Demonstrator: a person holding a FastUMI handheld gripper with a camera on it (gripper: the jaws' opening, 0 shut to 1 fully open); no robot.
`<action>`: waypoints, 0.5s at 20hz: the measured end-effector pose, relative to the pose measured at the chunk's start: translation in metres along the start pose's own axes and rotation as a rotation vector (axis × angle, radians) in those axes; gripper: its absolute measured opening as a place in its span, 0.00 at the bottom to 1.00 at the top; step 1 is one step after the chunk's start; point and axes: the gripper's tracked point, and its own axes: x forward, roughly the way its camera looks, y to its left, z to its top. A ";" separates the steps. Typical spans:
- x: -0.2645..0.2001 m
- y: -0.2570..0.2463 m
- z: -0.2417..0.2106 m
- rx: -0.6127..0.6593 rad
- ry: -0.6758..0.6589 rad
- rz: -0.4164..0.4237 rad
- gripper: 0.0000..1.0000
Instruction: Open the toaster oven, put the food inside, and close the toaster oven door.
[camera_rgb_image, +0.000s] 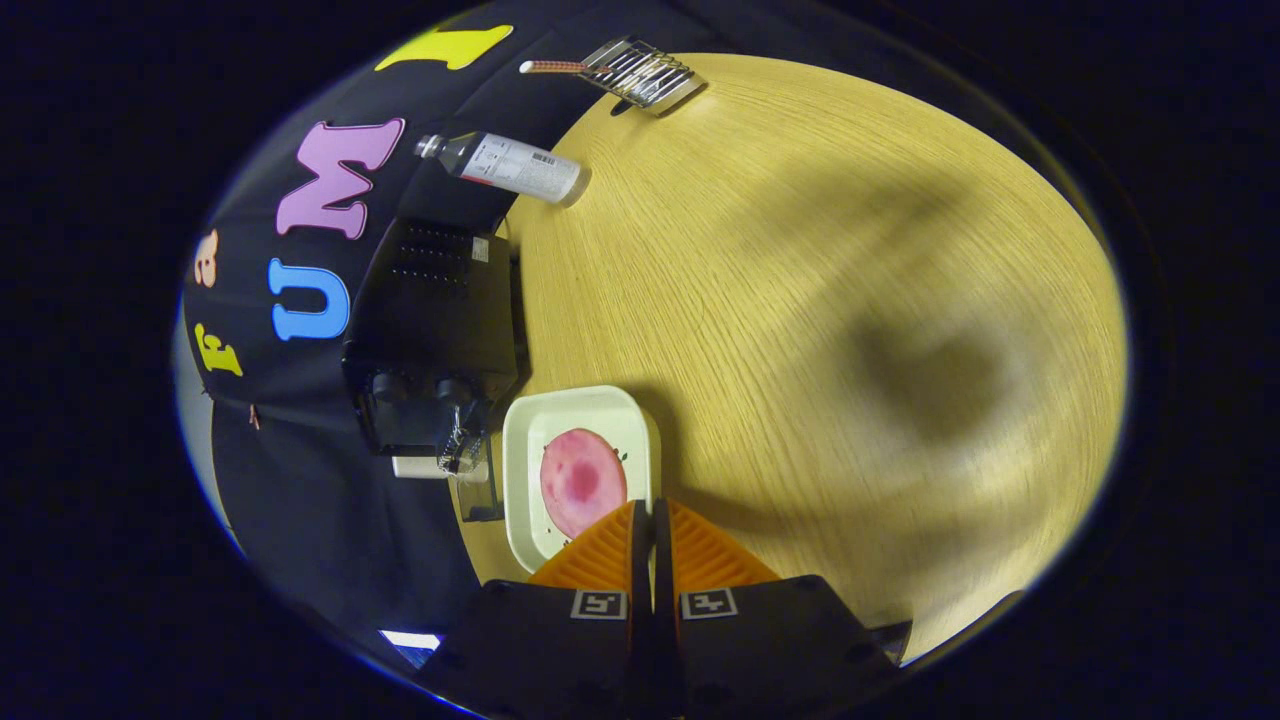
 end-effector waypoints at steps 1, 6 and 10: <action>-0.001 0.003 -0.001 0.010 -0.010 0.009 0.05; -0.006 0.030 -0.006 0.048 -0.032 0.061 0.06; -0.006 0.067 -0.026 0.050 -0.037 0.069 0.05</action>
